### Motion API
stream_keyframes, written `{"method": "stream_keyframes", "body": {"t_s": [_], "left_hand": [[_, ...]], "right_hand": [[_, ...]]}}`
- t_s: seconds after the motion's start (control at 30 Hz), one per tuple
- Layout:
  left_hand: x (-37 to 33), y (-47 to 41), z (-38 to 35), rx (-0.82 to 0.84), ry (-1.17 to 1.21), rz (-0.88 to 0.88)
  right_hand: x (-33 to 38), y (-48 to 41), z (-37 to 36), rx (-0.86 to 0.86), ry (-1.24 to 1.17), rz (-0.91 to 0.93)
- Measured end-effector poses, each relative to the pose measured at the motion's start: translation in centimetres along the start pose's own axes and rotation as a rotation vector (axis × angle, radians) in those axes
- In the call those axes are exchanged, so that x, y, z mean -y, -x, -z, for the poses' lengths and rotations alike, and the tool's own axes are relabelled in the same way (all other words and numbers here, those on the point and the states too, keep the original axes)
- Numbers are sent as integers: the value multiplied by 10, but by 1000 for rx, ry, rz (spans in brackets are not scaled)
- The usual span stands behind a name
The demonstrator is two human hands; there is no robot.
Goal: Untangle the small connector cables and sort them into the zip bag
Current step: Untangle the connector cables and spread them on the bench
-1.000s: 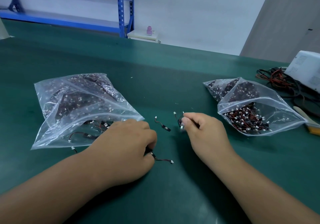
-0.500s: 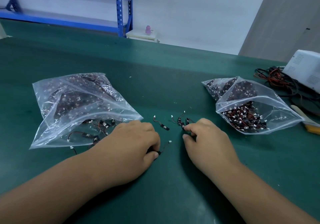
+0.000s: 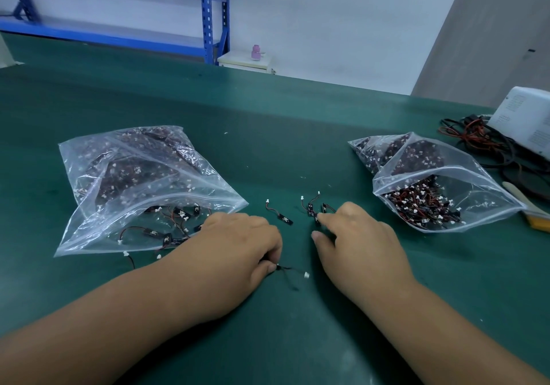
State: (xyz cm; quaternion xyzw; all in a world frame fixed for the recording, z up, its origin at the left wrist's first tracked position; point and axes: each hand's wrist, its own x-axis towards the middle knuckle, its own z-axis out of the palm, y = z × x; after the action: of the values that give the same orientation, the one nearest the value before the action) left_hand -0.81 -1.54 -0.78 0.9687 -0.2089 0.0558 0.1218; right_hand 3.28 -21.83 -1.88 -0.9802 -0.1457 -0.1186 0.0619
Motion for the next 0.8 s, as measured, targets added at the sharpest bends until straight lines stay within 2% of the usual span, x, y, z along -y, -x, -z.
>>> {"method": "stream_keyframes", "body": {"t_s": [0.3,0.43,0.63,0.8], "left_hand": [[0,-7,1,50,-94,28],[5,-7,-3,50,-142,5],[8,-5,-8,7,-92,3],[6,-3,-7,-41,-34,-1]], "right_hand": [[-3,5,-2,49,75,86],[1,12,-2,1,33,134],[0,-1,-7,18,-13,122],[-3,-2,-6,-20,-179,94]]}}
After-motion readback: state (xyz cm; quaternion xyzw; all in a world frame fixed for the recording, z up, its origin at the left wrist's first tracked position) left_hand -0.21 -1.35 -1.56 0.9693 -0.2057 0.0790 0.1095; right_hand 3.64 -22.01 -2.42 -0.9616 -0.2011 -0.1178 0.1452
